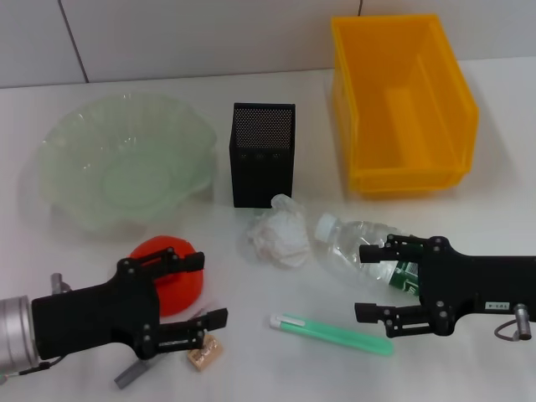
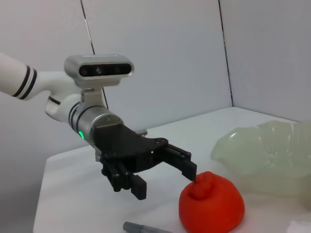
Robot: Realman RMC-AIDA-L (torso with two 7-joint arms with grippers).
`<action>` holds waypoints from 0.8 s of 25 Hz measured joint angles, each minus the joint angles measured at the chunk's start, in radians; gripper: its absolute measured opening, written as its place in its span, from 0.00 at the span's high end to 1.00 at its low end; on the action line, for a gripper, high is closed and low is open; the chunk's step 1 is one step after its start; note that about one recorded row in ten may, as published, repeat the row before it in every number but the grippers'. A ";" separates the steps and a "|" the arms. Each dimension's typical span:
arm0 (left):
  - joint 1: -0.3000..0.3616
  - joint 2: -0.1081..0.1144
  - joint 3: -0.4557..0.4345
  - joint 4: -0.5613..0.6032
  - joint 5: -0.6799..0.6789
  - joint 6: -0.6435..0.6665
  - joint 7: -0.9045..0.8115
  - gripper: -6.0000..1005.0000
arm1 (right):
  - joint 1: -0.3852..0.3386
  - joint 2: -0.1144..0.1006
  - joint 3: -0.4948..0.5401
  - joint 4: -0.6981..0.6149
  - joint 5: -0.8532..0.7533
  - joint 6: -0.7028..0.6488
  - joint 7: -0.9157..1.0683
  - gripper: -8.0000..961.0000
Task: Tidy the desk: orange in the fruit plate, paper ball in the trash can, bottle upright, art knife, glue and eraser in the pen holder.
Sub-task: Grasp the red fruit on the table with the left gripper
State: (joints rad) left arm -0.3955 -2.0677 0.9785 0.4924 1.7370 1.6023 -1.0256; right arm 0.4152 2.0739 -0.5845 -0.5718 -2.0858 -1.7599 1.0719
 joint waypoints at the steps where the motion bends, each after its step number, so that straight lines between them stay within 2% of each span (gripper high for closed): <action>1: 0.007 0.000 -0.007 0.000 -0.005 0.000 0.034 0.18 | 0.000 0.000 0.000 0.000 0.000 0.000 0.000 0.14; 5: 0.023 -0.003 -0.025 -0.004 -0.024 -0.004 0.103 0.18 | -0.004 0.000 0.005 0.001 0.003 0.003 -0.001 0.14; 6: 0.038 -0.004 -0.042 -0.012 -0.057 -0.011 0.174 0.18 | -0.004 0.000 0.005 0.001 0.003 0.003 -0.001 0.14; 9: 0.044 -0.004 -0.043 -0.015 -0.073 -0.022 0.187 0.19 | -0.006 0.000 0.006 0.001 0.002 0.006 -0.001 0.14; 14: 0.032 -0.004 -0.007 -0.037 -0.086 -0.161 0.176 0.19 | -0.007 0.001 0.006 0.001 0.002 0.007 -0.004 0.14; 20: 0.026 -0.006 0.011 -0.045 -0.088 -0.218 0.171 0.20 | -0.007 0.001 0.002 0.001 0.002 0.008 -0.008 0.14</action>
State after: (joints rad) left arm -0.3694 -2.0737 0.9894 0.4472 1.6494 1.3845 -0.8544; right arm 0.4080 2.0754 -0.5820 -0.5706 -2.0834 -1.7514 1.0641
